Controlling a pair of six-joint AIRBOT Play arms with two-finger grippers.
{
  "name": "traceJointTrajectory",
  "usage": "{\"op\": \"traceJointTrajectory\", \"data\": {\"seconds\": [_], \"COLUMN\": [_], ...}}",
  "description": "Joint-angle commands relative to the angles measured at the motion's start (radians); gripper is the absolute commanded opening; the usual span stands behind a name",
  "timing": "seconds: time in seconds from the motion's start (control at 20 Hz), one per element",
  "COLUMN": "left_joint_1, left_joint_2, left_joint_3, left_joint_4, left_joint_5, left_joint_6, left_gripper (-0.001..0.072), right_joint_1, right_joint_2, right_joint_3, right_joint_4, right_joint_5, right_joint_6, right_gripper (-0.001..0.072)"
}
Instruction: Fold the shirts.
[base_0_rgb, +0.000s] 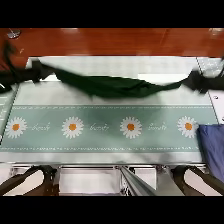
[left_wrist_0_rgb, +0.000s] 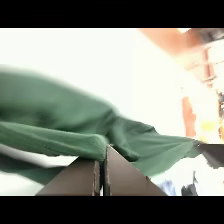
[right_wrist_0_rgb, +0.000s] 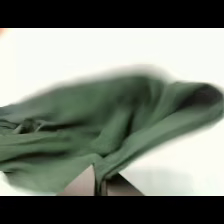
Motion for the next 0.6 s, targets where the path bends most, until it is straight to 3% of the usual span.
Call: {"op": "traceJointTrajectory", "data": {"seconds": [0.0, 0.25, 0.55], "left_joint_1": [0.022, 0.113, 0.132], "left_joint_2": [0.041, 0.225, 0.533], "left_joint_3": [0.406, 0.722, 0.734], "left_joint_4": [0.064, 0.567, 0.826], "left_joint_5": [-0.041, -0.060, -0.060], "left_joint_6": [-0.015, -0.237, -0.254], "left_gripper": [0.0025, 0.0025, 0.0025], "right_joint_1": [0.017, 0.014, 0.014], "right_joint_2": [0.014, 0.266, 0.554], "right_joint_3": [0.463, 0.629, 0.629], "right_joint_4": [-0.129, -0.380, -0.589], "right_joint_5": [0.117, 0.167, 0.306], "right_joint_6": [0.069, 0.129, 0.166], "right_gripper": [0.0023, 0.0023, 0.0023]}}
